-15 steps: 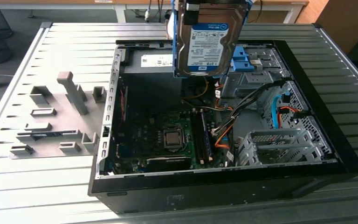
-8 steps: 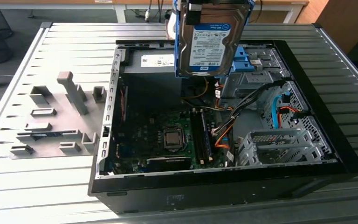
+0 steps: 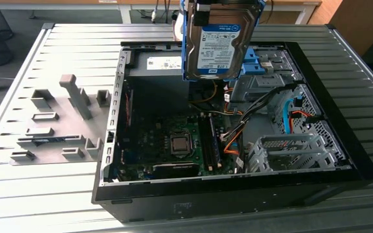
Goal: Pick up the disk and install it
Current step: 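Insert the disk into the insertion slot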
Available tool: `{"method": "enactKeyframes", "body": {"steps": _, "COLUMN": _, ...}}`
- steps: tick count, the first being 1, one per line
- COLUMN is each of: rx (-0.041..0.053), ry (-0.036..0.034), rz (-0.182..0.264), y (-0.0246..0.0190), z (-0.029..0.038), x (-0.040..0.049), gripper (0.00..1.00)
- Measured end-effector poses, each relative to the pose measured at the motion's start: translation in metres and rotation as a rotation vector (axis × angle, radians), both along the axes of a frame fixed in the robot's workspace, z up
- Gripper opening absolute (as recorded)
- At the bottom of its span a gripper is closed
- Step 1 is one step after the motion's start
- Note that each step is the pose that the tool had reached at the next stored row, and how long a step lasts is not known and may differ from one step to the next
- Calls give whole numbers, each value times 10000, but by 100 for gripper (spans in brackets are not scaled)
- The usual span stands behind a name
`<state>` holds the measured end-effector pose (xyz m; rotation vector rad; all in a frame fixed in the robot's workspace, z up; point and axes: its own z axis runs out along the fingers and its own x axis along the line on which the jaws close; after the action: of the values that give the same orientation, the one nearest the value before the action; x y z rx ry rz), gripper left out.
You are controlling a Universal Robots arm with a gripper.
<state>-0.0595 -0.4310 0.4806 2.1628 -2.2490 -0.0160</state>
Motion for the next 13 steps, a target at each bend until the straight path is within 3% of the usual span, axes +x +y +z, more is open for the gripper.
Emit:
{"method": "enactKeyframes", "body": {"steps": 5, "rx": 0, "ry": 0, "rz": 1, "y": -26, "z": 0, "x": 0, "gripper": 36}}
{"method": "enactKeyframes", "body": {"steps": 13, "rx": -8, "ry": 0, "rz": 2, "y": -107, "z": -1, "x": 0, "gripper": 36}}
